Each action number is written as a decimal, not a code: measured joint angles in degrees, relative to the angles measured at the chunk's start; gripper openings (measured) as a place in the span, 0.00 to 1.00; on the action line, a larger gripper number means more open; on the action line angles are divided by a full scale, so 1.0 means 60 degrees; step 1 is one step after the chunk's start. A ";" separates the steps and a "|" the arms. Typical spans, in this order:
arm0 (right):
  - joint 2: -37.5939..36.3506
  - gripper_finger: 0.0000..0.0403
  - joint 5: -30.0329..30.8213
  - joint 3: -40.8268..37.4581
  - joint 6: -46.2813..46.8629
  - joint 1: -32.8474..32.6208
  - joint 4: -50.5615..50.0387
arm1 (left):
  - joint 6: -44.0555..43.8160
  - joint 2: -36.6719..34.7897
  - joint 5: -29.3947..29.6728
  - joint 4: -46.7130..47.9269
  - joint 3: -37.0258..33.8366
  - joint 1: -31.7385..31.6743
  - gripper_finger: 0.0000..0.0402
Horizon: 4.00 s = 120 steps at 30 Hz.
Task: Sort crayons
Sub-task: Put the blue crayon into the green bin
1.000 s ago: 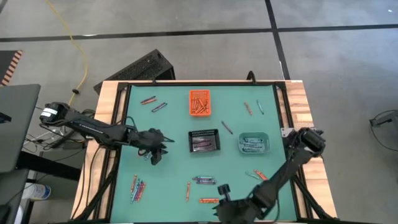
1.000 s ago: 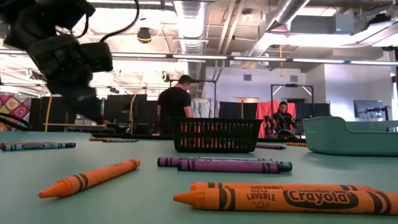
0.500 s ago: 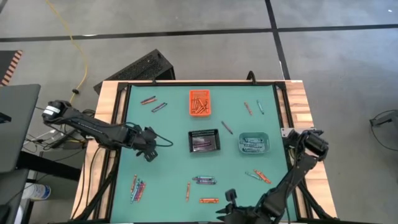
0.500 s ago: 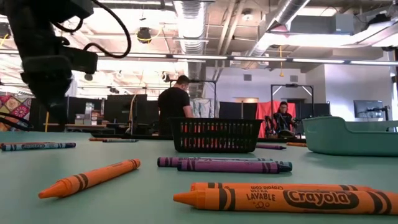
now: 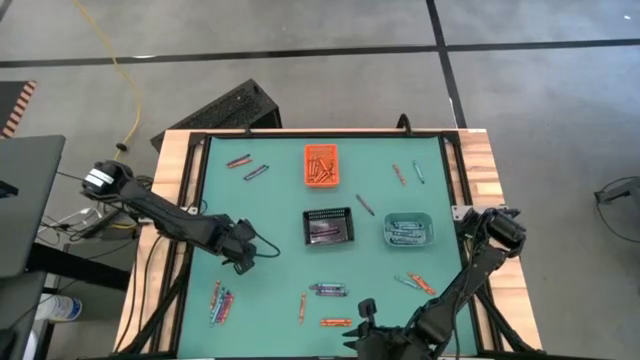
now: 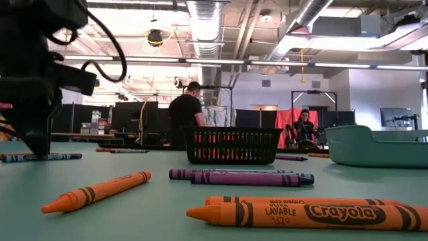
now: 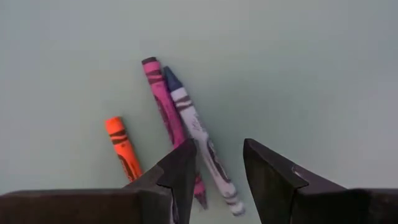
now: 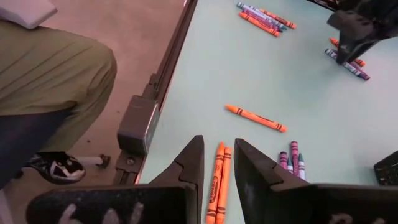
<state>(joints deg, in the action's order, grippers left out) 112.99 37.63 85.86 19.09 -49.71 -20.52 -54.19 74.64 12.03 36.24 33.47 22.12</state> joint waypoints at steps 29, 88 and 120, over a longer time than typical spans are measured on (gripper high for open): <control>-0.0003 0.20 -0.0022 0.0000 0.0004 0.0073 -0.0016 | 0.0971 0.0729 -0.0053 -0.0675 0.0037 0.0000 0.04; -0.0725 0.20 0.4993 -0.0007 0.4634 -0.3393 -0.4118 | 0.9034 1.1502 -0.4929 -0.7959 1.3561 -0.3368 0.04; -0.0790 0.20 0.5941 -0.0004 0.4492 -0.2924 -0.4584 | 0.9160 1.1794 -0.2211 -0.6908 1.3967 -0.4019 0.18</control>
<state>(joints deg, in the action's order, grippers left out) 108.25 73.27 85.84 46.04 -67.26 -48.03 0.77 145.40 -1.23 -5.21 117.27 -1.99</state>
